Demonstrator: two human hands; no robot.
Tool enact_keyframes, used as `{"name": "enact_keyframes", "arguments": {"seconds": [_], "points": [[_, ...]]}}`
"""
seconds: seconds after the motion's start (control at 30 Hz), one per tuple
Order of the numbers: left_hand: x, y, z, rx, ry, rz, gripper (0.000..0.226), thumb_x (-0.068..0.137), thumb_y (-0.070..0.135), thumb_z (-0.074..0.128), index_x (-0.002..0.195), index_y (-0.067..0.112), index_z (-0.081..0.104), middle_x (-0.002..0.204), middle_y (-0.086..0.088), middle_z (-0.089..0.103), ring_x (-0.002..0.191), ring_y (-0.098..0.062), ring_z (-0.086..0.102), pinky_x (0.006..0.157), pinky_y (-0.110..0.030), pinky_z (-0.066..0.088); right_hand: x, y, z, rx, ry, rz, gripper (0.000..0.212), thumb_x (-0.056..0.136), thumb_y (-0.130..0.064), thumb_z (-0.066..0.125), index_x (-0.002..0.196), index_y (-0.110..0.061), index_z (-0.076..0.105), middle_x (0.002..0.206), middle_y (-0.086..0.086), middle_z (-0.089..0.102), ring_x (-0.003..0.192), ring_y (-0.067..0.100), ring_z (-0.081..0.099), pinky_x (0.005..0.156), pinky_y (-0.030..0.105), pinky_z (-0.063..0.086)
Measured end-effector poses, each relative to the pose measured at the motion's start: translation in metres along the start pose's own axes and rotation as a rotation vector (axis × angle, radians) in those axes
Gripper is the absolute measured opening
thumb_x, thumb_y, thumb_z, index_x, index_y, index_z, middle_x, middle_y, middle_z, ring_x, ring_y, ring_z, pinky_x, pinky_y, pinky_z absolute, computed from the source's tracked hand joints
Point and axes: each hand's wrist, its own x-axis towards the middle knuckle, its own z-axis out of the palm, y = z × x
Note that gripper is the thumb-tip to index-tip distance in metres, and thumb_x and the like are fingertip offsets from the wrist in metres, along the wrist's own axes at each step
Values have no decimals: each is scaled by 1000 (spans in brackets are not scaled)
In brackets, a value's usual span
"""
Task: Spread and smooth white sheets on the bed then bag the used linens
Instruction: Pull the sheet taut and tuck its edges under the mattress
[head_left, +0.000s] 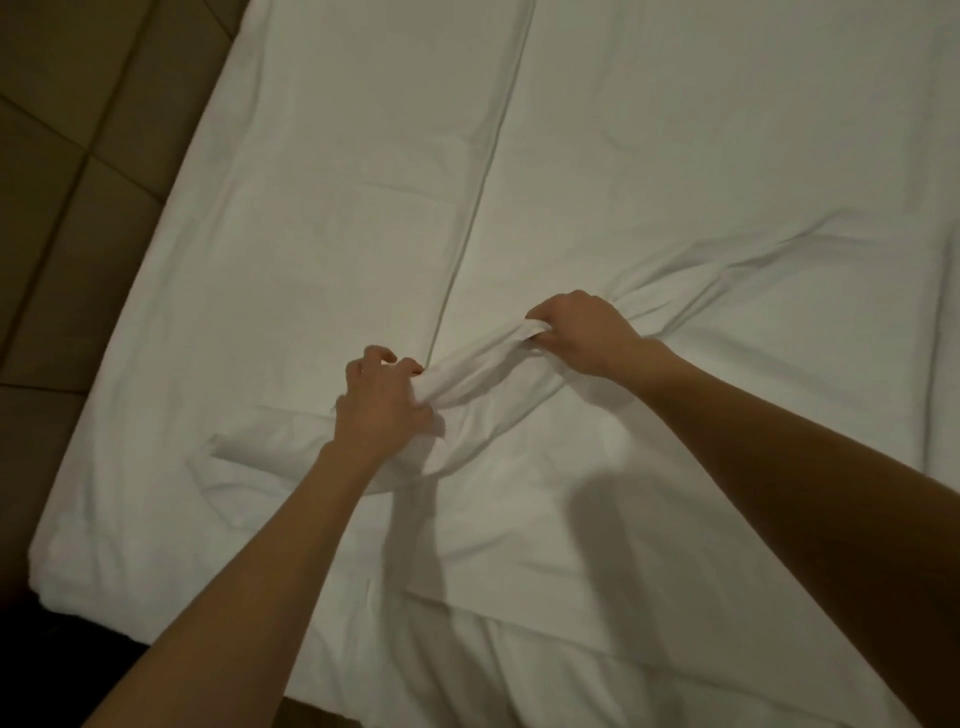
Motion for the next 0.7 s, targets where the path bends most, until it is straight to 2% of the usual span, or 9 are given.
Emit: {"name": "enact_keyframes", "arguments": {"seconds": [0.07,0.13,0.2,0.3,0.37,0.43,0.57,0.63,0.7], "points": [[4,-3,-15,-75,69,63,32,83,24,69,114,14,63,118,-10,58,107,-31,55,80,-35,43,-1,-3,-9,81,31,-1,19,92,-27,57,77,-17,57,82,6,61,82,27,55,67,32,35],[9,-7,-33,-183,111,80,18,83,21,69,99,17,62,95,-7,66,91,-29,61,70,-31,38,3,-4,-19,131,96,0,12,90,-29,60,92,-18,65,96,6,67,92,28,59,76,35,40],[17,-12,-52,-267,158,97,17,81,19,71,91,19,58,85,-5,64,83,-28,59,67,-30,35,8,-3,-31,93,129,25,28,87,-36,65,110,-21,64,110,3,66,104,25,58,86,37,40],[37,-17,-81,-338,170,122,23,77,22,76,88,18,56,89,-5,61,82,-24,53,65,-27,31,21,7,-47,-106,81,73,29,87,-36,64,113,-23,62,114,1,63,112,25,55,93,39,35],[53,-17,-101,-383,146,129,33,65,36,77,82,18,56,83,-5,62,75,-23,54,64,-30,37,33,12,-57,-142,109,85,24,90,-31,61,110,-19,65,113,4,63,110,28,55,90,39,35],[75,-18,-122,-411,142,119,36,57,40,76,75,19,52,73,-2,58,66,-19,51,60,-31,40,50,13,-67,-36,201,103,20,90,-27,61,106,-16,65,111,8,64,107,31,56,87,39,38],[137,-14,-162,-401,176,151,44,59,33,85,68,24,43,67,5,46,64,-16,40,59,-29,35,99,14,-81,97,352,155,17,94,-25,52,99,-13,64,101,12,66,99,34,58,79,39,41],[169,-8,-174,-425,172,187,40,70,19,84,71,24,44,72,3,48,73,-19,43,64,-27,36,120,18,-86,107,375,178,23,97,-23,47,92,-11,65,91,12,65,92,32,59,73,35,38],[201,-2,-179,-443,242,155,30,75,15,79,77,21,50,83,-1,55,79,-19,50,69,-27,42,138,23,-89,126,385,212,27,98,-21,46,97,-9,71,92,12,68,89,31,61,73,32,41]]}}
